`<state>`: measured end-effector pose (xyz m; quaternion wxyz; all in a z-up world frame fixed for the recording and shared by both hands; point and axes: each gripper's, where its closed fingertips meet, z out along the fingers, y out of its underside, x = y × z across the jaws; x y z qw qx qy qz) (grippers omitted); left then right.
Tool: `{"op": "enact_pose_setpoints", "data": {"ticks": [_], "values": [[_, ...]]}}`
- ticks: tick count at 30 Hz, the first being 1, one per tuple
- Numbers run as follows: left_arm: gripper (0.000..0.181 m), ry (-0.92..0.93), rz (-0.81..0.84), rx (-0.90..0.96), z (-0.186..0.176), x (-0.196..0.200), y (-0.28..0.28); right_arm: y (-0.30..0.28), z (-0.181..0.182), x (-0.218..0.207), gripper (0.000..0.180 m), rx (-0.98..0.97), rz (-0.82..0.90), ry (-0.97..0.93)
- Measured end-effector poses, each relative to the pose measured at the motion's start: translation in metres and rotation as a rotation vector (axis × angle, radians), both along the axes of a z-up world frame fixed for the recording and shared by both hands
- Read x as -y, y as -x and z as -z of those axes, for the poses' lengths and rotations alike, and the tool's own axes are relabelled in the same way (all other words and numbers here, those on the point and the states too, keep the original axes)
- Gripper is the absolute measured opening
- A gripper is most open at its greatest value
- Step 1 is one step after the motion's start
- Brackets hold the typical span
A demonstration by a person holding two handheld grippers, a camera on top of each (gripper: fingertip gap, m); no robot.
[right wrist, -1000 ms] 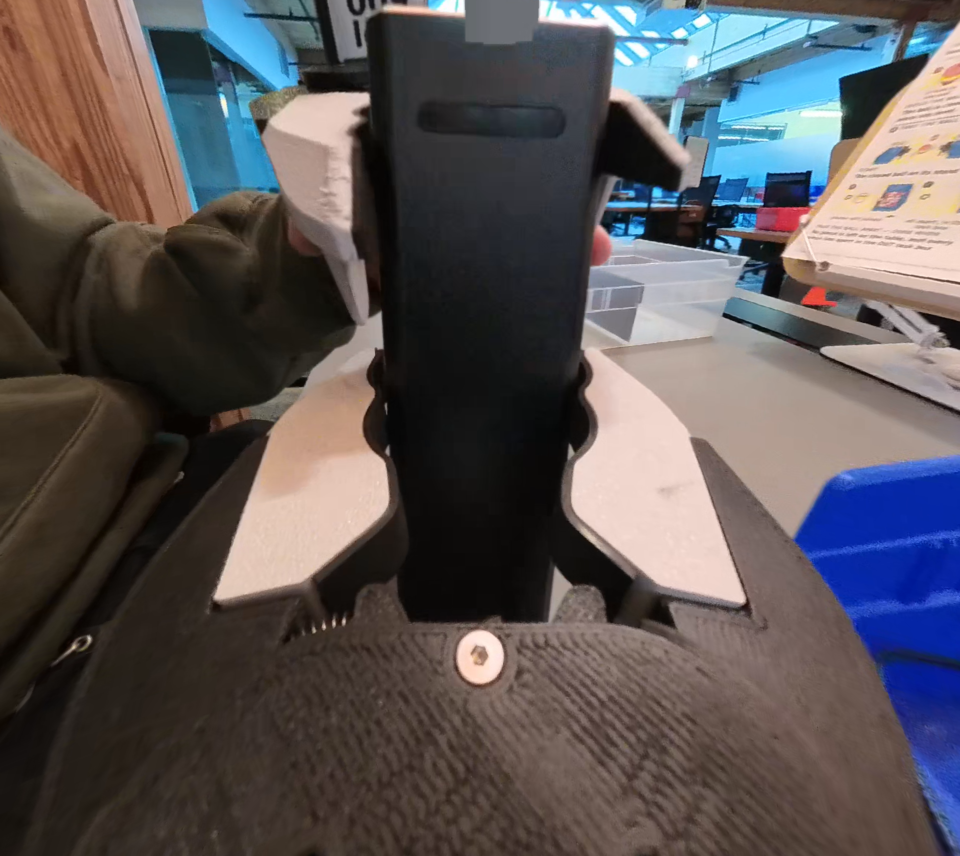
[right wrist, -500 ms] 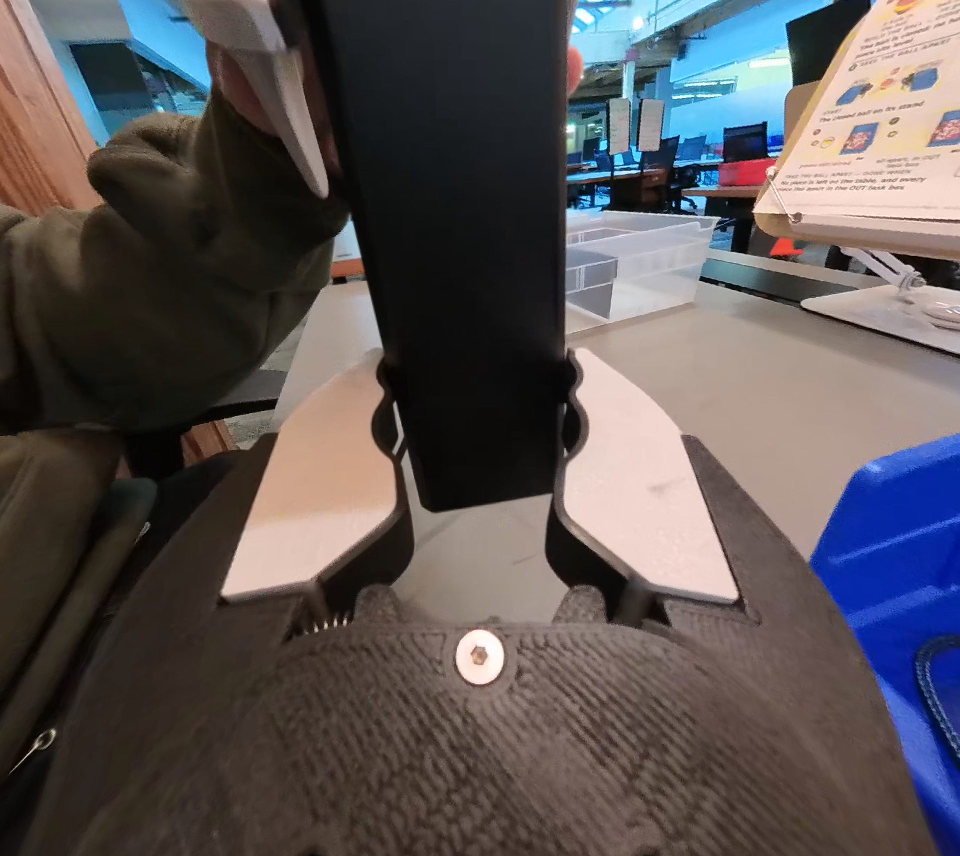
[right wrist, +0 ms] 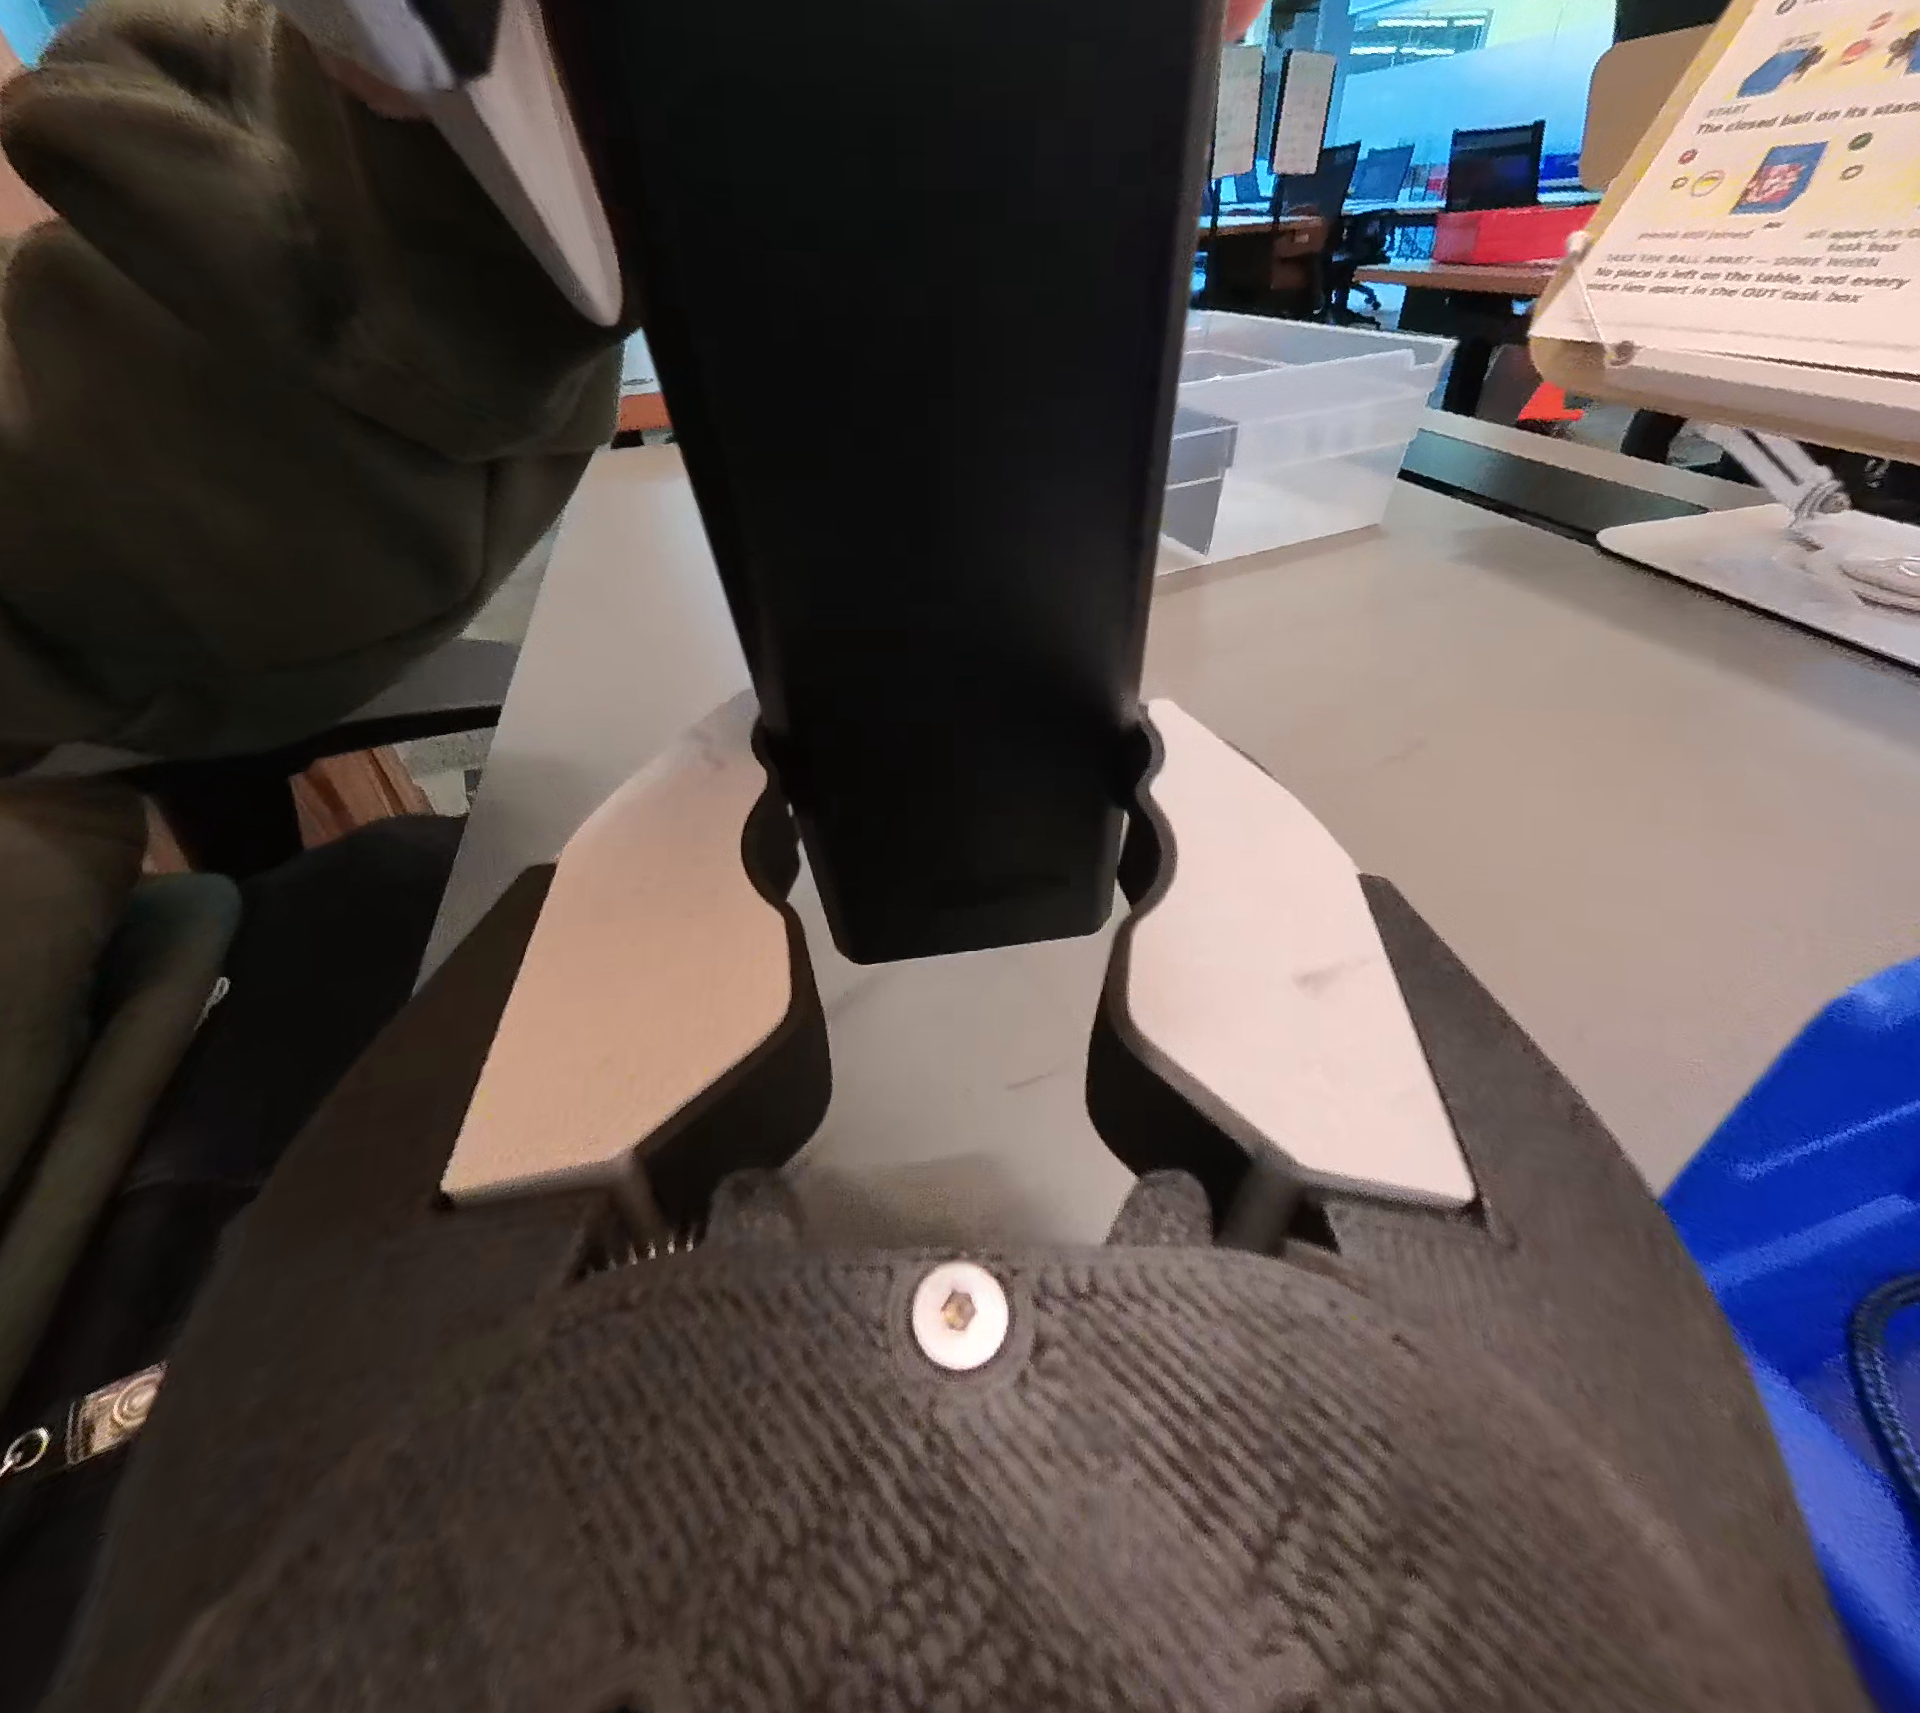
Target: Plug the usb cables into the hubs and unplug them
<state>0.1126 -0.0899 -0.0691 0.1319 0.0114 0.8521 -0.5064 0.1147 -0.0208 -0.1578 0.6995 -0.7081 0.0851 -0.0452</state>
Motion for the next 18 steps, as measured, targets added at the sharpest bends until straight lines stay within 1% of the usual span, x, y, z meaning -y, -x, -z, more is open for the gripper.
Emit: {"op": "enact_pose_setpoints", "data": {"ticks": [4,7,8,12,13,15,17,18], "values": [[0.065,0.033,0.002,-0.003,-0.002,0.0,0.002,0.003,-0.002,0.0,0.062,0.003,-0.029,-0.013],[0.078,0.07,-0.014,-0.023,-0.003,-0.002,0.002,0.007,-0.001,-0.001,0.062,0.018,-0.044,-0.008],[0.078,0.078,-0.024,-0.025,-0.003,-0.004,0.002,0.007,-0.001,-0.001,0.062,0.018,-0.044,-0.006],[0.08,0.175,-0.037,-0.019,-0.02,-0.016,0.01,0.006,-0.002,0.002,0.062,0.011,-0.045,-0.014],[0.08,0.198,-0.05,-0.007,-0.025,-0.023,0.011,0.005,-0.002,0.004,0.062,0.013,-0.04,-0.011],[0.076,0.216,-0.135,0.033,-0.029,-0.048,0.004,0.002,-0.001,0.012,0.062,0.021,-0.028,-0.005],[0.058,0.168,-0.251,0.06,-0.012,-0.085,-0.01,-0.002,-0.001,0.023,0.062,0.021,-0.011,-0.001],[0.054,0.1,-0.309,0.056,0.007,-0.107,-0.017,-0.005,-0.002,0.029,0.062,0.02,0.001,-0.009]]}}
